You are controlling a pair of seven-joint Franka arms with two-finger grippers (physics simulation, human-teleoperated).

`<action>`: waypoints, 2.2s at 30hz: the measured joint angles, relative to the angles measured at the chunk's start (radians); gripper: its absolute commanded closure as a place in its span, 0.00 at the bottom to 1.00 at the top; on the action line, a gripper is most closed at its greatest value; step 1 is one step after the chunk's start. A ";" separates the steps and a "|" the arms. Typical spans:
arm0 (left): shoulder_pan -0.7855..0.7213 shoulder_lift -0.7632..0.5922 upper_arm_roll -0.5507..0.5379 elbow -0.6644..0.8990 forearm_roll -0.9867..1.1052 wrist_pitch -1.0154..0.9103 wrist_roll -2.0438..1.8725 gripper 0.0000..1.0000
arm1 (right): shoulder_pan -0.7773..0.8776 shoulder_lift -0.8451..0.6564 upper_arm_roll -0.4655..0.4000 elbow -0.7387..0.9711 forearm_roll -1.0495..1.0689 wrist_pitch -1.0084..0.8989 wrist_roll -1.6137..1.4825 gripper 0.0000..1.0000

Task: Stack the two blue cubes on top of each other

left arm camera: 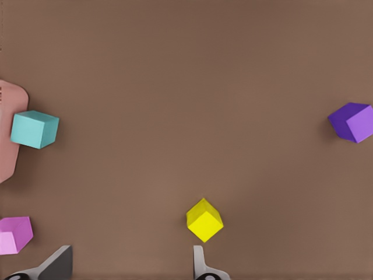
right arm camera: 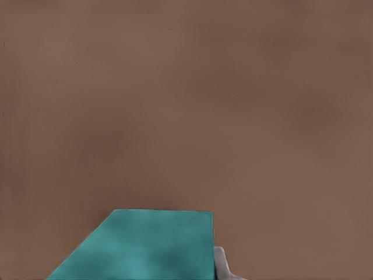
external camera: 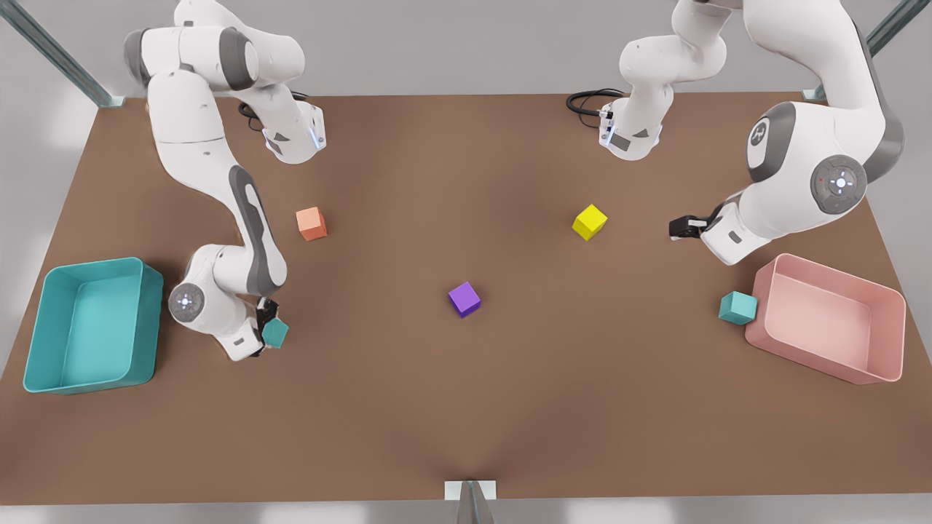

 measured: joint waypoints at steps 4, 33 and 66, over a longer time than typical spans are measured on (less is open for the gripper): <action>-0.009 0.004 -0.001 -0.001 -0.001 -0.011 0.000 0.00 | 0.248 0.115 0.000 0.215 0.078 -0.012 0.156 0.31; 0.211 0.348 0.260 -0.311 -0.078 0.769 -0.732 0.00 | 0.488 0.645 -0.004 0.922 0.142 -0.004 1.112 0.00; 0.239 0.461 0.268 -0.334 -0.063 0.821 -0.875 0.02 | -0.128 -0.412 -0.038 0.469 -0.239 -1.075 1.274 0.00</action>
